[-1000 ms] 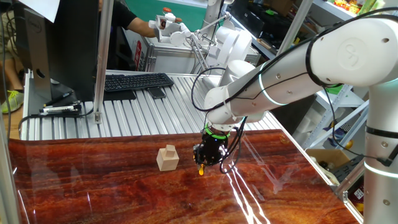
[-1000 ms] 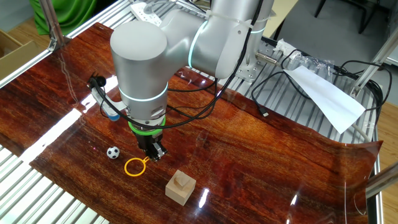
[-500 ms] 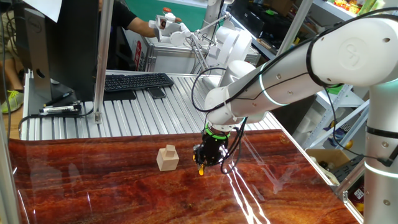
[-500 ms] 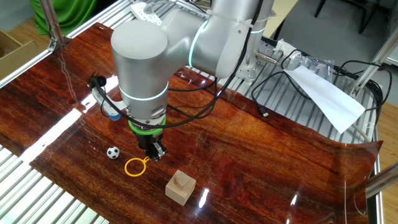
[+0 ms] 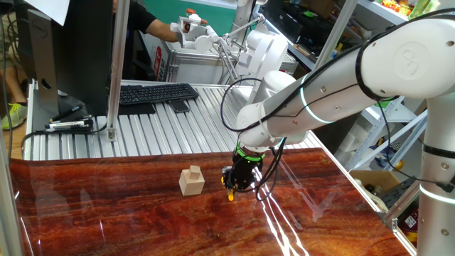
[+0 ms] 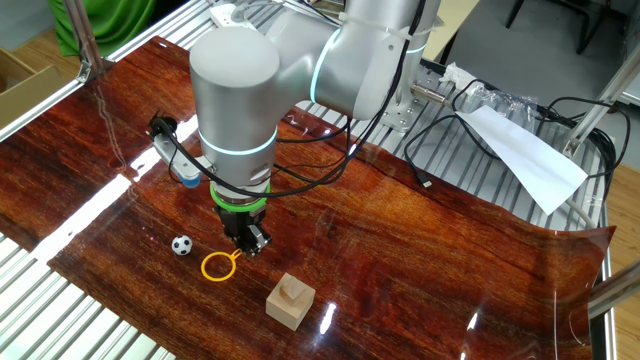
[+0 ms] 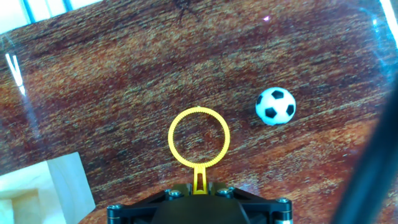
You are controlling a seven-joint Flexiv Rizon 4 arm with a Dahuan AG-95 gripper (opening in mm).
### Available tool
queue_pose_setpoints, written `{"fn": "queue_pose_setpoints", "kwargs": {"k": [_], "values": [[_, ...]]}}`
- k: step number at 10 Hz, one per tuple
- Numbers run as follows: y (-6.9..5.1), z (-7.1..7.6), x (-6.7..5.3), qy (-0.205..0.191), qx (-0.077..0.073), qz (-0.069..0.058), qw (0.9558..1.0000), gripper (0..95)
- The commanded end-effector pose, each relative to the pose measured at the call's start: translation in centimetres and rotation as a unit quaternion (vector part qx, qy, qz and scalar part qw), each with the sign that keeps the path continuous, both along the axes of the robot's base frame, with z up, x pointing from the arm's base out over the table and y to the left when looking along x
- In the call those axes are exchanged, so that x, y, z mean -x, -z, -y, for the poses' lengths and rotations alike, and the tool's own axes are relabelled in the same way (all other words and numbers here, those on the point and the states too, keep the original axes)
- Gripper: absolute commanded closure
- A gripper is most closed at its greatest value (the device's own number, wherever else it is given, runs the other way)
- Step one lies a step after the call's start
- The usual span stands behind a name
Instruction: Attach the bubble ring to the ball
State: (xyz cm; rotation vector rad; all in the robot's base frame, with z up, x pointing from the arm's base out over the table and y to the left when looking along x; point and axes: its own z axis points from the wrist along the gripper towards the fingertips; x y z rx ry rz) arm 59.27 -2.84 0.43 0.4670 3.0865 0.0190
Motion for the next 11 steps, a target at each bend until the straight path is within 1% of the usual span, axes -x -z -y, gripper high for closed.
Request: {"fn": "queue_pose_setpoints", "kwargs": {"k": [1, 5, 8, 11], "values": [[-0.3, 0.1, 0.1, -0.004, 0.002, 0.003, 1.0000, 95.0], [-0.9, 0.4, 0.4, -0.010, 0.003, 0.007, 0.9999, 95.0], [-1.5, 0.7, 0.7, -0.014, 0.008, 0.009, 0.9998, 95.0], [-2.0, 0.7, 1.0, -0.015, 0.013, 0.011, 0.9998, 95.0]]}}
